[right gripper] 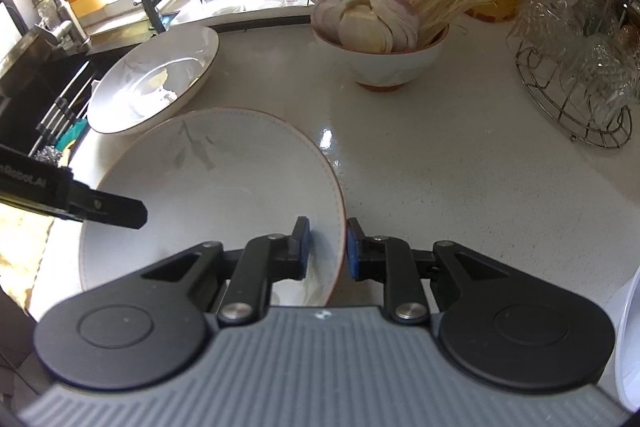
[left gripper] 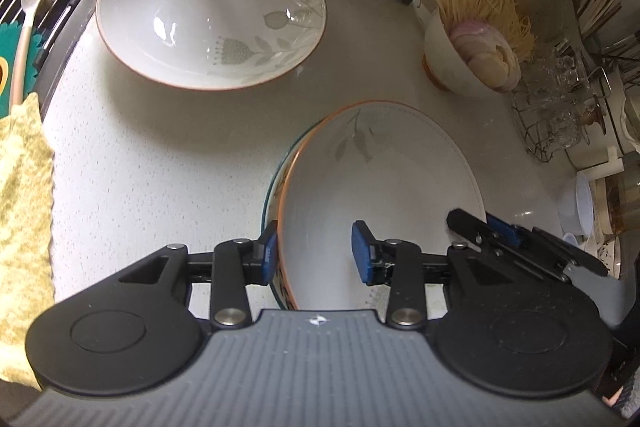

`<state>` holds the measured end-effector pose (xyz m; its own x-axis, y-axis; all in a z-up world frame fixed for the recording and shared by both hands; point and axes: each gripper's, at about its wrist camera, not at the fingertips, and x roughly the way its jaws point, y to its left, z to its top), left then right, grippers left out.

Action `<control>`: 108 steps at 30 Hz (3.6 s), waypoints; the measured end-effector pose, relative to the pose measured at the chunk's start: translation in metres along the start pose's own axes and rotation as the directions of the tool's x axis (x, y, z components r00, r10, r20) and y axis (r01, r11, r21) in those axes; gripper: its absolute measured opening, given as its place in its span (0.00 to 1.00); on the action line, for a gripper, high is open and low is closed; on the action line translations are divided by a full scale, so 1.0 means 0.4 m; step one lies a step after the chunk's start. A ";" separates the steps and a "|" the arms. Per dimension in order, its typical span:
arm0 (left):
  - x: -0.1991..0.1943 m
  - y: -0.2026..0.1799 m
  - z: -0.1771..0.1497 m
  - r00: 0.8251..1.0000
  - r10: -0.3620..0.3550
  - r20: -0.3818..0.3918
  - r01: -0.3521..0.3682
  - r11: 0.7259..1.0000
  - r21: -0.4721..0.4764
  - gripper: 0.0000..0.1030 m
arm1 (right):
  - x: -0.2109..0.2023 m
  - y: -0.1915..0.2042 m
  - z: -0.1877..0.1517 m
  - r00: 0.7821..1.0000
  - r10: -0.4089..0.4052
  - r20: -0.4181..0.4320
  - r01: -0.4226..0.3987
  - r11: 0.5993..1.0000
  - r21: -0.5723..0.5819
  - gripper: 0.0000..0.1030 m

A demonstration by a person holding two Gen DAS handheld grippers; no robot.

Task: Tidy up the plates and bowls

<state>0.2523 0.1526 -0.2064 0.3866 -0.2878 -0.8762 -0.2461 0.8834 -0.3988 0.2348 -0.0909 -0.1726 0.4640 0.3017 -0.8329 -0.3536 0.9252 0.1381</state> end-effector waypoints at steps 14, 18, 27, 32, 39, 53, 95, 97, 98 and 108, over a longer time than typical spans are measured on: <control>-0.050 -0.018 -0.053 0.997 0.005 -0.083 -0.003 1.000 0.027 0.48 | 0.004 0.020 0.005 1.000 -0.024 0.016 0.026 0.996 -0.085 0.22; -0.078 -0.014 -0.072 0.997 -0.023 -0.072 0.024 0.999 0.021 0.49 | 0.005 0.022 0.004 0.999 -0.030 0.018 0.032 0.996 -0.085 0.23; -0.168 -0.033 -0.090 0.997 0.036 0.066 -0.041 0.997 0.072 0.49 | -0.056 0.009 0.004 0.996 -0.029 0.079 0.029 1.000 0.005 0.22; -0.260 -0.052 -0.107 0.983 0.044 0.178 -0.063 0.993 0.104 0.49 | -0.153 0.028 0.013 0.987 -0.026 0.156 0.019 0.999 0.051 0.22; -0.365 -0.070 -0.159 0.955 0.028 0.296 -0.078 0.984 0.159 0.49 | -0.302 0.091 0.002 0.964 0.000 0.264 -0.025 0.995 0.093 0.22; -0.562 -0.054 -0.336 0.879 0.032 0.476 -0.130 0.976 0.174 0.52 | -0.517 0.246 -0.112 0.933 0.052 0.356 -0.079 0.995 0.062 0.23; -0.648 0.108 -0.514 0.859 0.135 0.494 -0.223 0.967 0.123 0.93 | -0.545 0.374 -0.249 0.945 0.029 0.327 -0.072 0.990 0.121 0.84; -0.638 0.119 -0.484 0.862 0.130 0.490 -0.213 0.970 0.117 0.95 | -0.522 0.373 -0.230 0.945 0.038 0.324 -0.083 0.989 0.126 0.84; -0.631 0.123 -0.467 0.864 0.126 0.487 -0.210 0.970 0.121 0.96 | -0.511 0.372 -0.220 0.946 0.038 0.322 -0.083 0.988 0.127 0.84; -0.513 0.126 -0.244 0.882 0.169 0.441 -0.241 0.964 0.113 0.97 | -0.376 0.316 -0.058 0.950 0.046 0.308 -0.094 0.985 0.144 0.84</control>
<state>0.0740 0.2202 -0.0732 0.6908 0.0588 -0.7207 -0.2305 0.9626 -0.1424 0.1014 -0.0247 -0.0422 0.6750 0.3999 -0.6200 -0.2747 0.9161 0.2919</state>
